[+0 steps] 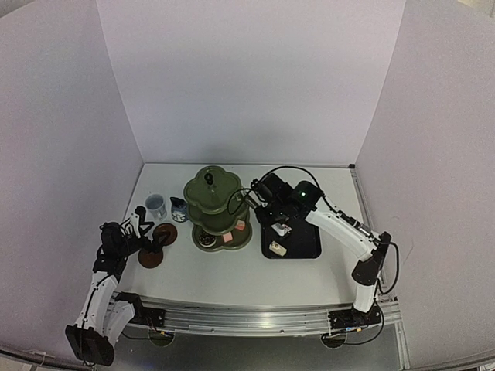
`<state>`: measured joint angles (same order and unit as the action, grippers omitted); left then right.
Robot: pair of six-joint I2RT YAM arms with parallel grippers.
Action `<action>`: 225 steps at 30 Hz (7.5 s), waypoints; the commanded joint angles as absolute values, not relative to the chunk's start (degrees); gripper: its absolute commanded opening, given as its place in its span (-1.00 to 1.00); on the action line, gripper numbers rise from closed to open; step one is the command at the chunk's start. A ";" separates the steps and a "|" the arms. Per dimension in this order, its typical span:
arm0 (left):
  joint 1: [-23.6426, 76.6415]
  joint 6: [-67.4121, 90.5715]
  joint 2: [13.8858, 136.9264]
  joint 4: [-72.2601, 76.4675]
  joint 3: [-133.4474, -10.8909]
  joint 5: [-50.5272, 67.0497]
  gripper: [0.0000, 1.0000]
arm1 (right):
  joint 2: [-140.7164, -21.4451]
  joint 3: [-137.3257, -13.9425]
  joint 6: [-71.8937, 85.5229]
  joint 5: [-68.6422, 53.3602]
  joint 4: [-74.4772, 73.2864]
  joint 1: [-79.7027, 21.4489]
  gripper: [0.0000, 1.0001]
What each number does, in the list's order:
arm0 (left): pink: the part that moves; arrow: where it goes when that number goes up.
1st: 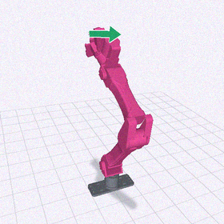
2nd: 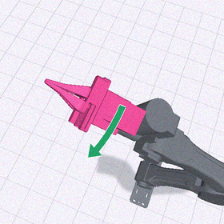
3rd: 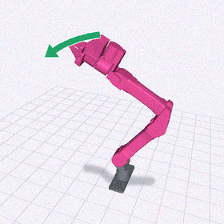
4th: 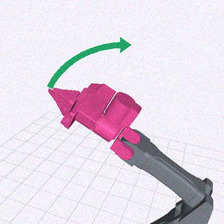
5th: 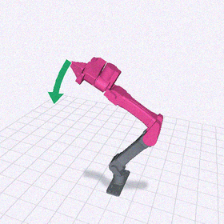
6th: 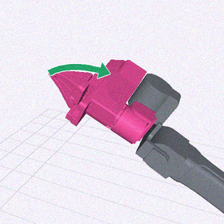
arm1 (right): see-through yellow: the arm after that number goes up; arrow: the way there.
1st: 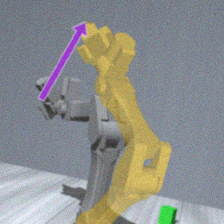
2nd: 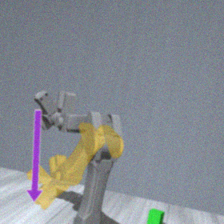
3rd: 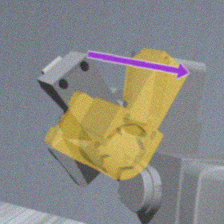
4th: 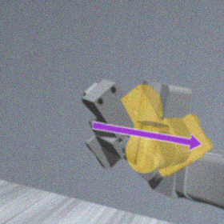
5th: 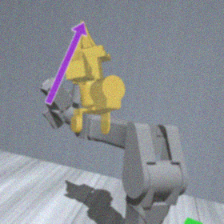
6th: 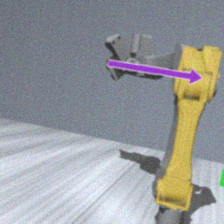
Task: Serve the afternoon tea
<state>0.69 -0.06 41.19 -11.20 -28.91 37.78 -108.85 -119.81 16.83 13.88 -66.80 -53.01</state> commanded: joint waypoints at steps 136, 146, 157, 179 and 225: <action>0.44 -1.76 41.44 -9.84 -27.86 37.18 0.99 | -84.68 -71.93 3.61 7.72 -64.04 -46.53 -0.35; 0.44 -1.58 40.77 -10.10 -27.95 37.37 0.99 | -88.45 -71.82 6.20 6.15 -58.59 -46.04 -0.25; 0.44 -1.47 40.63 -9.84 -27.86 37.62 0.99 | -86.93 -61.64 14.12 5.29 -53.36 -45.99 0.13; 0.44 -1.25 39.98 -9.15 -27.69 38.65 0.99 | -95.67 -57.47 20.86 3.15 -50.21 -44.85 0.08; 0.44 -1.75 39.59 -8.69 -27.57 38.75 0.99 | -102.00 -63.13 14.44 -3.95 -51.55 -40.19 -0.34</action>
<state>0.69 -1.48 40.23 -10.41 -27.66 37.87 -100.08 -61.09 14.83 -2.20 -52.94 -40.42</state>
